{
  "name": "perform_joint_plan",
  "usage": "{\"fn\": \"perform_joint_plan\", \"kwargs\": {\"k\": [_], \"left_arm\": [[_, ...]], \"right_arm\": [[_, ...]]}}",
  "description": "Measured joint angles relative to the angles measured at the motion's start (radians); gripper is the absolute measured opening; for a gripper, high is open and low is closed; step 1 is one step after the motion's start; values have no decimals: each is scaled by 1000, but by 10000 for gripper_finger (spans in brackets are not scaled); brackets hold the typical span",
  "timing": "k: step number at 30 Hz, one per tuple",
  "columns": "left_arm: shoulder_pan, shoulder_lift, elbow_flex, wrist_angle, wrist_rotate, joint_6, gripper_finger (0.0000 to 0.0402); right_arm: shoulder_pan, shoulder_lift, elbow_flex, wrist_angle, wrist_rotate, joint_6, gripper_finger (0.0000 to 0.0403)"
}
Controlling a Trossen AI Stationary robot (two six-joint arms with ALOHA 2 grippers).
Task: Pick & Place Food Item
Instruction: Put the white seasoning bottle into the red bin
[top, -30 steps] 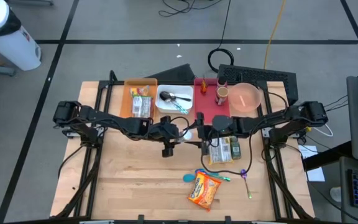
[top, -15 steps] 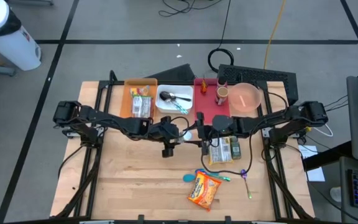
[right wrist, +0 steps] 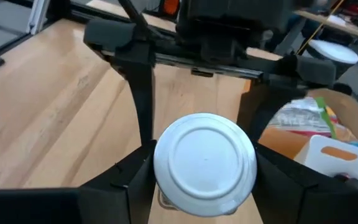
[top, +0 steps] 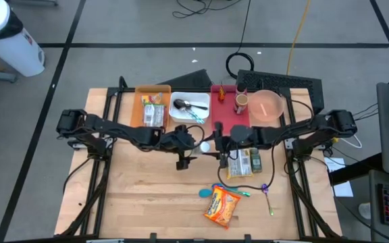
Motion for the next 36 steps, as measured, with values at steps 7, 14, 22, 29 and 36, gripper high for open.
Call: {"fn": "perform_joint_plan", "kwargs": {"k": [7, 14, 22, 29, 36], "left_arm": [[-8, -103, 0, -72, -1, 5, 360], [-53, -191, 0, -145, -3, 0, 360], [-84, -190, -1, -145, -11, 6, 360], [-82, -190, -15, -138, -26, 1, 360], [-82, -189, -34, -133, -27, -18, 360]], "right_arm": [[-45, -63, 0, -81, 1, 8, 202], [-159, -163, 0, -213, 24, 6, 202], [-317, -221, 0, -435, 52, -4, 202], [-394, -234, -5, -485, 53, -1, 202], [-446, -238, -44, -548, 51, 5, 202]]}}
